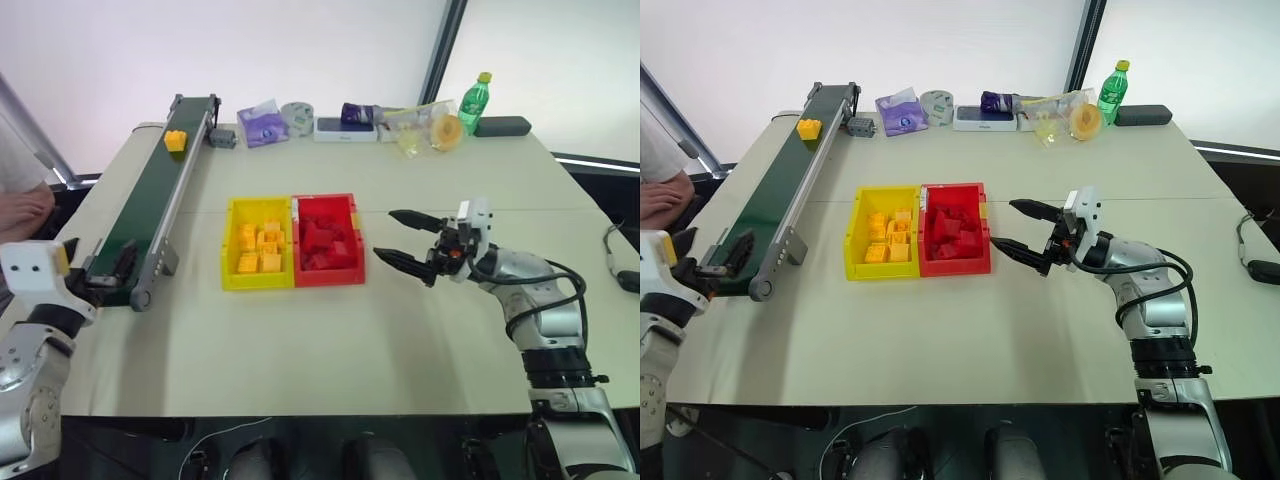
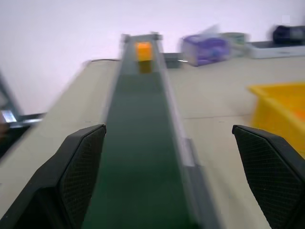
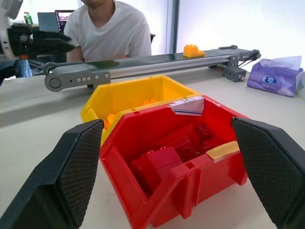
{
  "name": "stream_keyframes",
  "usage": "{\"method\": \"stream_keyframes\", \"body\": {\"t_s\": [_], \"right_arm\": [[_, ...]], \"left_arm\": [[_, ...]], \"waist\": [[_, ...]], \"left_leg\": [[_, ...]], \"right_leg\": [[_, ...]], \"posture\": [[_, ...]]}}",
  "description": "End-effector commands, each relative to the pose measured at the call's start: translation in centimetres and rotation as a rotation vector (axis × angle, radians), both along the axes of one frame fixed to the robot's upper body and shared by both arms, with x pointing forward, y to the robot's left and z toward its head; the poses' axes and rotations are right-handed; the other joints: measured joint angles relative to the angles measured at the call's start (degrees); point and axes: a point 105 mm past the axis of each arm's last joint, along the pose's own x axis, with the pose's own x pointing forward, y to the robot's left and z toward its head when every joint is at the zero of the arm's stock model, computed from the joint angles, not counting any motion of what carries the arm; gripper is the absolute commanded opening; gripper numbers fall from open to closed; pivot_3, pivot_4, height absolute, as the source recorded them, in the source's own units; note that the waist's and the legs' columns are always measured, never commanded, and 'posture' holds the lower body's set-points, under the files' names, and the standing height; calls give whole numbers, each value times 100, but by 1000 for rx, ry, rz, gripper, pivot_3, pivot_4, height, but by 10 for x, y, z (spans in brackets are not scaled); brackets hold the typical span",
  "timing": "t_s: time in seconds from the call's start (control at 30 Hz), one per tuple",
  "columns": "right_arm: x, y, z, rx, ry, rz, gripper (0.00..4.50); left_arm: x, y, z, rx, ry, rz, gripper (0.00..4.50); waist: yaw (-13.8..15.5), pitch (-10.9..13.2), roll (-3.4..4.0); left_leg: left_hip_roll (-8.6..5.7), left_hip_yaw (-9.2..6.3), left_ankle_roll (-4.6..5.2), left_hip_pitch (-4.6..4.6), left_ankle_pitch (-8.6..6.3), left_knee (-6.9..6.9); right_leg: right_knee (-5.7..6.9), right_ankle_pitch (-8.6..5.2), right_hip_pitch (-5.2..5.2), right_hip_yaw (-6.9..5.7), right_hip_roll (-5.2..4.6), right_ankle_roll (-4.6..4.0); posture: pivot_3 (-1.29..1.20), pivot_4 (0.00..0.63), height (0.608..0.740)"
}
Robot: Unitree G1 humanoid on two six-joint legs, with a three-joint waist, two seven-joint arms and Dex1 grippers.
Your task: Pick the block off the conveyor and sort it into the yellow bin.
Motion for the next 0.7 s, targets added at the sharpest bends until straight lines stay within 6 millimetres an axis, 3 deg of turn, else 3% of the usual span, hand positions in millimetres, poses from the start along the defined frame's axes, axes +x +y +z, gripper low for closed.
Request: {"method": "stream_keyframes", "body": {"t_s": [0.03,0.27,0.4,0.47,0.6,0.7], "right_arm": [[-2,3,14,4,-68,7,4435],[-2,0,14,1,-76,-12,4435],[-4,4,14,2,-77,0,4435],[-6,8,14,-1,-77,18,4435],[-14,23,17,-15,-81,89,4435],[-15,28,23,-11,-89,101,4435]], "left_arm": [[-5,-13,17,36,-65,-107,4500],[-4,-5,10,17,-44,-75,4500],[5,35,17,62,-84,217,4500],[9,42,17,85,-80,269,4500],[18,68,2,20,40,416,4500],[21,63,7,-39,27,385,4500]], "waist": [[6,0,0],[-2,0,0],[10,0,0],[5,0,0],[3,0,0],[-1,0,0]], "left_leg": [[0,0,0,0,0,0],[0,-2,0,0,0,0],[0,-3,0,0,0,0],[-1,-6,1,0,0,1],[0,-5,1,0,-1,-1],[0,-4,1,0,-1,-1]], "right_leg": [[0,0,0,0,0,0],[0,0,0,1,-1,-1],[0,0,1,1,-1,-1],[0,0,2,0,-1,-1],[-1,0,1,0,-1,0],[-1,0,1,0,-1,0]], "posture": [[0,150,740],[0,150,740],[0,150,740],[0,150,740],[0,150,740],[0,150,740]]}}
